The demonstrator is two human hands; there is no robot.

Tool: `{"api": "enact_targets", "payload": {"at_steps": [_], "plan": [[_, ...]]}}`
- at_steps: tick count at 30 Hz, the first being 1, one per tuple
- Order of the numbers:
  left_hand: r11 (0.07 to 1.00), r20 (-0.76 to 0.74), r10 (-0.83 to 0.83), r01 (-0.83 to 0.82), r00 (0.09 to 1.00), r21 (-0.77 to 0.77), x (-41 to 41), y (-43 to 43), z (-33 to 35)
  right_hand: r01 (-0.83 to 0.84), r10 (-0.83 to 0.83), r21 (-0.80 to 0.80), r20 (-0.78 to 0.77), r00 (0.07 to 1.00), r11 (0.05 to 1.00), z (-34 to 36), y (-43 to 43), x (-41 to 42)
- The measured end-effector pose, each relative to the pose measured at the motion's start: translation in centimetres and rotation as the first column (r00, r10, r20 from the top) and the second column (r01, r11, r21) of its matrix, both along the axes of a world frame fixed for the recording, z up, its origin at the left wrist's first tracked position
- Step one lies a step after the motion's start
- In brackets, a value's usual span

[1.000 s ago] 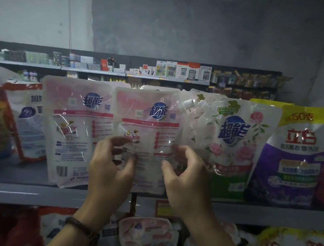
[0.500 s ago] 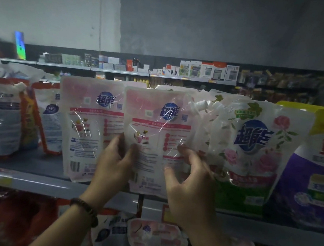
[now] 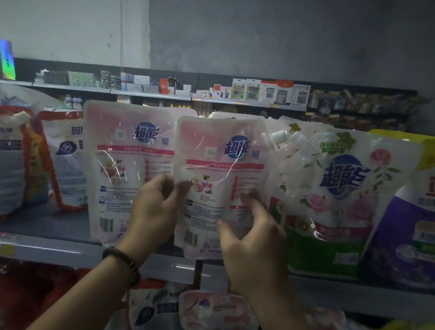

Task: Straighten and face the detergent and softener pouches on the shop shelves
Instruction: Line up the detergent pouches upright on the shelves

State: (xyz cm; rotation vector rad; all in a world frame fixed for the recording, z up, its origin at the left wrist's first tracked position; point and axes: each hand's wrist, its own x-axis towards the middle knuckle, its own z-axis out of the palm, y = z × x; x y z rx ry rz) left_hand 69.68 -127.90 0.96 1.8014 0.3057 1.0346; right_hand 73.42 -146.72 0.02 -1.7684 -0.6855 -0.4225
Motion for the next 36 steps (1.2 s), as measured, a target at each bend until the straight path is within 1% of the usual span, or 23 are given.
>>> {"api": "enact_targets", "payload": {"at_steps": [3, 9, 12, 14, 20, 25, 27, 29, 31, 34, 36], "plan": [[0.999, 0.031, -0.027, 0.026, 0.999, 0.021, 0.1, 0.3, 0.1, -0.012, 0.012, -0.02, -0.023, 1.0, 1.0, 0.3, 0.4, -0.4], [0.99, 0.17, -0.127, 0.115, 0.977, 0.082, 0.3, -0.1, 0.6, -0.025, 0.026, 0.018, -0.07, 0.997, 1.0, 0.5, 0.6, -0.8], [0.988, 0.206, -0.144, 0.128, 0.968, 0.09, 0.3, 0.0, 1.1, -0.034, 0.036, 0.028, -0.079, 0.996, 0.999, 0.8, 0.5, -0.8], [0.986, 0.205, -0.152, 0.133, 0.967, 0.102, 0.0, 0.2, 1.1, -0.047, 0.05, 0.032, -0.083, 0.995, 0.998, 0.8, 0.8, -1.0], [0.989, 0.258, -0.13, 0.108, 0.957, 0.097, -1.9, -0.7, 0.9, -0.11, 0.115, 0.057, -0.085, 0.99, 0.992, 1.0, 1.4, -1.4], [0.993, 0.313, -0.093, 0.065, 0.945, 0.1, -2.9, -2.6, 0.1, 0.017, -0.018, 0.072, 0.019, 1.0, 0.997, 0.7, 1.6, -0.7], [0.992, 0.335, -0.093, 0.06, 0.938, 0.107, -3.1, -3.4, 0.0, 0.117, -0.12, 0.045, 0.052, 0.991, 0.992, 0.4, 1.5, -0.6], [0.993, 0.341, -0.091, 0.058, 0.935, 0.106, -3.1, -4.1, -0.1, 0.174, -0.174, 0.01, 0.057, 0.983, 0.985, 0.3, 1.2, -0.7], [0.993, 0.351, -0.09, 0.058, 0.932, 0.1, -3.0, -4.6, -0.2, 0.169, -0.17, 0.025, 0.058, 0.984, 0.985, 0.3, 1.1, -0.8], [0.995, 0.36, -0.067, 0.036, 0.931, 0.093, -2.8, -5.2, -0.3, 0.138, -0.145, 0.12, 0.055, 0.988, 0.983, 0.3, 1.0, -0.9], [0.996, 0.37, -0.061, 0.031, 0.927, 0.088, -2.9, -5.9, 0.0, 0.153, -0.166, 0.123, 0.105, 0.981, 0.981, 0.4, 1.0, -1.3]]}}
